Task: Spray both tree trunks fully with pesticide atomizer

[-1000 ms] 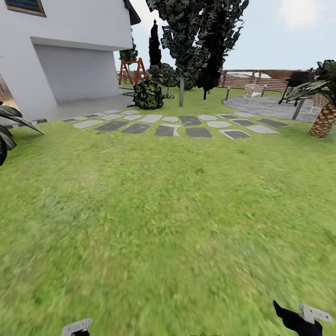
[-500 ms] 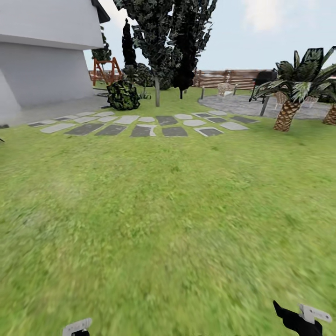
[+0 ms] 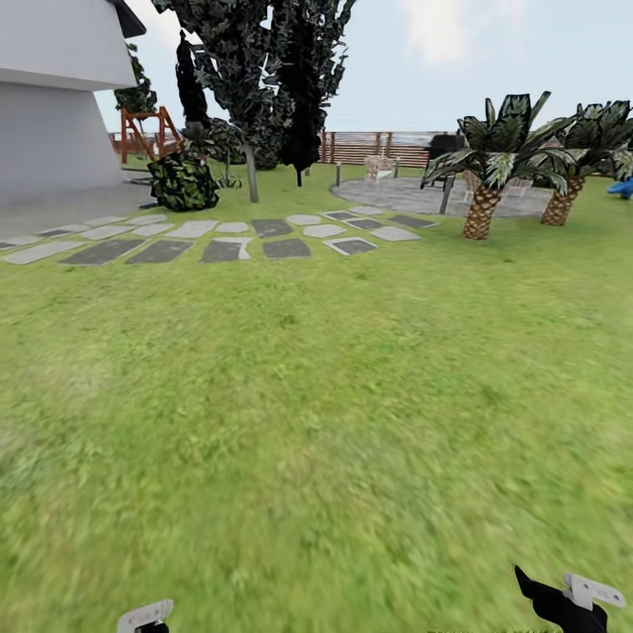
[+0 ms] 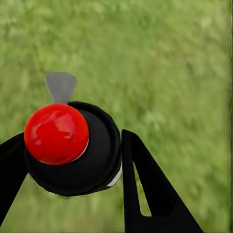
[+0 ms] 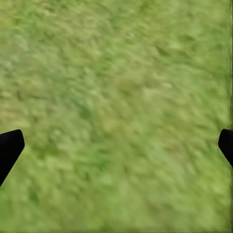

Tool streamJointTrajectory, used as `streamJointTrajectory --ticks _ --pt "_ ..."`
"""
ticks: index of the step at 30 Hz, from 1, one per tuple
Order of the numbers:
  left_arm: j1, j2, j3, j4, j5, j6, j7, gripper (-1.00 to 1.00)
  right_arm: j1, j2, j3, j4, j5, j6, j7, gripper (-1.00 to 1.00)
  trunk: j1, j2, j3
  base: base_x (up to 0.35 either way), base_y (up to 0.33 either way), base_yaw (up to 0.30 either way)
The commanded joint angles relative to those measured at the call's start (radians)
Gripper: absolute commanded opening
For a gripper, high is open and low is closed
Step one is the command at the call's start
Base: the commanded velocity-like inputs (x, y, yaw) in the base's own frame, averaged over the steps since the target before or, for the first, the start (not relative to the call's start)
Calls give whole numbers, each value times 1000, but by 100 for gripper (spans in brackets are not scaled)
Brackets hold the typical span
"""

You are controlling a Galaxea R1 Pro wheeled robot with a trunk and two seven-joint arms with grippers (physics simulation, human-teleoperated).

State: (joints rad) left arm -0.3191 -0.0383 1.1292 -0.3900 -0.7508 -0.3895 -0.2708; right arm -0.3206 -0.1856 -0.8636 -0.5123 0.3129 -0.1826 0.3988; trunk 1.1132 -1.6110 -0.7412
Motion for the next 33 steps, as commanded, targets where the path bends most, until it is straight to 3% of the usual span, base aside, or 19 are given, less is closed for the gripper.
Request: streamJointTrajectory --ticks 1,13,33 --pt "0 0 0 0 0 0 1 -100 0 0 0 0 0 0 0 100 0 0 0 84 -4 -267" --pt "0 0 0 0 -1 0 1 -100 0 0 0 0 0 0 0 100 0 0 0 47 -48 -267" --pt "0 0 0 1 -1 0 1 -100 0 0 0 0 0 0 0 100 0 0 0 0 -267 -267"
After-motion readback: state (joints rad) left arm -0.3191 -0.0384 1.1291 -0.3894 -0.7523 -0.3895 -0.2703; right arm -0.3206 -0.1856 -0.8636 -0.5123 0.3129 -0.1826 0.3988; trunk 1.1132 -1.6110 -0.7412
